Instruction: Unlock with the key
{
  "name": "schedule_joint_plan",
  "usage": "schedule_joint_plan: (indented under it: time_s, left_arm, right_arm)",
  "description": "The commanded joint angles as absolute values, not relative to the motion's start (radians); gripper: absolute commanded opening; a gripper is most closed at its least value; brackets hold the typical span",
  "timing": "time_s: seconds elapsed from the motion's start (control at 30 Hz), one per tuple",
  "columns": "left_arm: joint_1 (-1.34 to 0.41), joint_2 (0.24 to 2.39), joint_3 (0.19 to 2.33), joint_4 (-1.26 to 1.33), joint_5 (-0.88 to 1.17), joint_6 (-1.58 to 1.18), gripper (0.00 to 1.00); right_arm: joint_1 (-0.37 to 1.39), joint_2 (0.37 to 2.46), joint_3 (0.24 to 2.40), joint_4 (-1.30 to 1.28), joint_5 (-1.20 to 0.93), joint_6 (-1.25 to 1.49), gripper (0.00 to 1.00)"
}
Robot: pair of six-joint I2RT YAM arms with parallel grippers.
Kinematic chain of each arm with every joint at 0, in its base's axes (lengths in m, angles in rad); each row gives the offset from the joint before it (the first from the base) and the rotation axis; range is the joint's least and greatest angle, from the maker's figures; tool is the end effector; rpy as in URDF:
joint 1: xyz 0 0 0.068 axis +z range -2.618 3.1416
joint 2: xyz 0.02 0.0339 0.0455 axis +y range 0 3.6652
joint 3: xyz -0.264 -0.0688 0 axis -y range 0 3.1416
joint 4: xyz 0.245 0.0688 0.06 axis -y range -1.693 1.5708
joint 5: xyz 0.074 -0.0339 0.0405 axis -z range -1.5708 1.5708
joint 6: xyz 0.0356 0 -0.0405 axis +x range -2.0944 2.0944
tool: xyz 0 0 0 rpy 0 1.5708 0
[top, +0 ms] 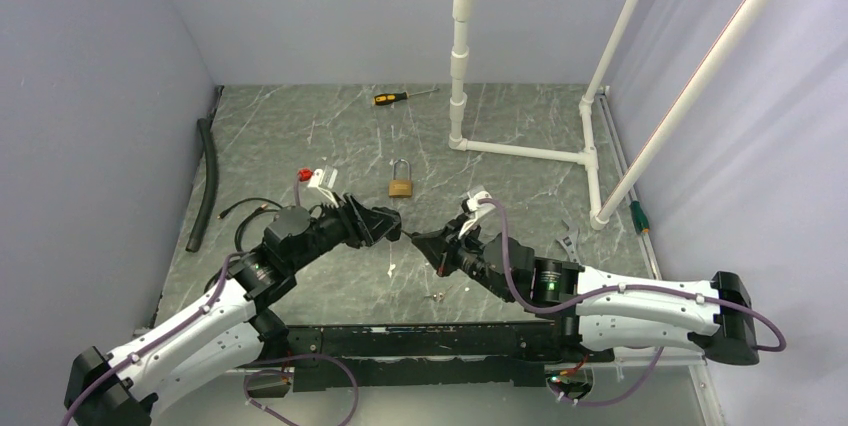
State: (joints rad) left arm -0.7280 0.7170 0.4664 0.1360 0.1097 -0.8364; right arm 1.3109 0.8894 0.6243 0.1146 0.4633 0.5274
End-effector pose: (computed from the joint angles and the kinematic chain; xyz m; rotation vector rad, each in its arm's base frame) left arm 0.1332 -0.1239 0.2718 -0.0098 1.8513 -1.2339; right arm 0.0695 0.1994 0.2964 -0.3434 1.7699 0.9551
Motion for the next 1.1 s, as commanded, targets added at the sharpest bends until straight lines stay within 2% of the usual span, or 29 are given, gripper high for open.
schedule_joint_plan:
  time_s: [0.0, 1.07]
  left_arm:
    - [-0.732, 0.707, 0.476, 0.286, 0.116, -0.858, 0.0]
    - [-0.732, 0.732, 0.459, 0.324, 0.141, -0.873, 0.0]
  right_arm:
    - [1.316, 0.902, 0.674, 0.166, 0.481, 0.534, 0.0]
    - [1.316, 1.003, 0.668, 0.241, 0.537, 0.544, 0.0]
